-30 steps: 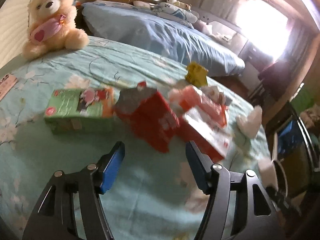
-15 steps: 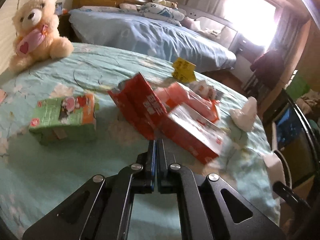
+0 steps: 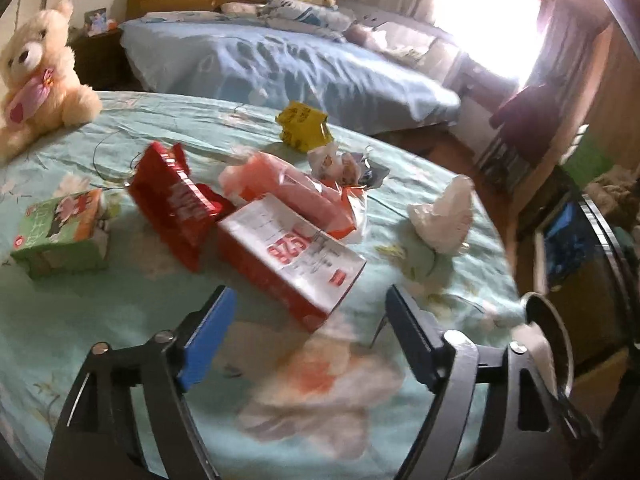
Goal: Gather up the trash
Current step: 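Grasp the white foam block with the right tool while the left grasps the white carton, then carry the white carton and foam block over the trash bin with both tools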
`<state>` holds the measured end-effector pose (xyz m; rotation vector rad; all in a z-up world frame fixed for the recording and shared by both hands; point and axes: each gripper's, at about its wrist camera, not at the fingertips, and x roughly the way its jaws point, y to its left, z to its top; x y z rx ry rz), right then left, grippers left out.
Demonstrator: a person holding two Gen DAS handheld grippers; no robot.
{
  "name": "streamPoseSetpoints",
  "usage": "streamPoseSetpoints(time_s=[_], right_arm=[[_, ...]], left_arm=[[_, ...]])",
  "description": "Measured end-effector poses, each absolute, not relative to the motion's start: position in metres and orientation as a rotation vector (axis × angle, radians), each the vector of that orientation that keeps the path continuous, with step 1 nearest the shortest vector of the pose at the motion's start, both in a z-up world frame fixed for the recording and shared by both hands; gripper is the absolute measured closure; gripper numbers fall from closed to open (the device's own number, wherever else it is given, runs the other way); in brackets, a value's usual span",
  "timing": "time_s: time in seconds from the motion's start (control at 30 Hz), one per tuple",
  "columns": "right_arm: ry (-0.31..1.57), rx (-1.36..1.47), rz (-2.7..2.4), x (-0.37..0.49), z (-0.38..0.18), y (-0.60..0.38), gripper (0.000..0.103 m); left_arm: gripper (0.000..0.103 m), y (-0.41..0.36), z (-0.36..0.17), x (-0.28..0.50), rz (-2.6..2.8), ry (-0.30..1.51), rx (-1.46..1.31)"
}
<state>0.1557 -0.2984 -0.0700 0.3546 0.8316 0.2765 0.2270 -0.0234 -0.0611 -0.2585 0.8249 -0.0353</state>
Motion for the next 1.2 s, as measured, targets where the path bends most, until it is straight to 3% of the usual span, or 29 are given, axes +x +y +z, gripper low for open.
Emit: streamPoseSetpoints(time_s=[0.27,0.3,0.37,0.7,1.2], right_arm=[[0.842,0.377,0.272,0.153,-0.076,-0.309,0.051],[0.842,0.378,0.272,0.153,-0.076,-0.309,0.051],[0.84,0.381,0.271,0.152,-0.077,-0.311,0.051],[0.817,0.385,0.263,0.149,-0.071,-0.316,0.051],[0.785,0.406,0.156,0.121,-0.062,-0.362,0.051]], left_arm=[[0.022,-0.049,-0.075,0.261,0.124,0.871,-0.184],[0.035,-0.047,-0.076,0.261,0.123,0.87,-0.184],[0.042,-0.043,-0.078,0.258,0.095,0.863,-0.18],[0.044,-0.049,-0.069,0.207,-0.097,0.828,-0.151],[0.044,-0.141,-0.051,0.152,-0.413,0.796,0.012]])
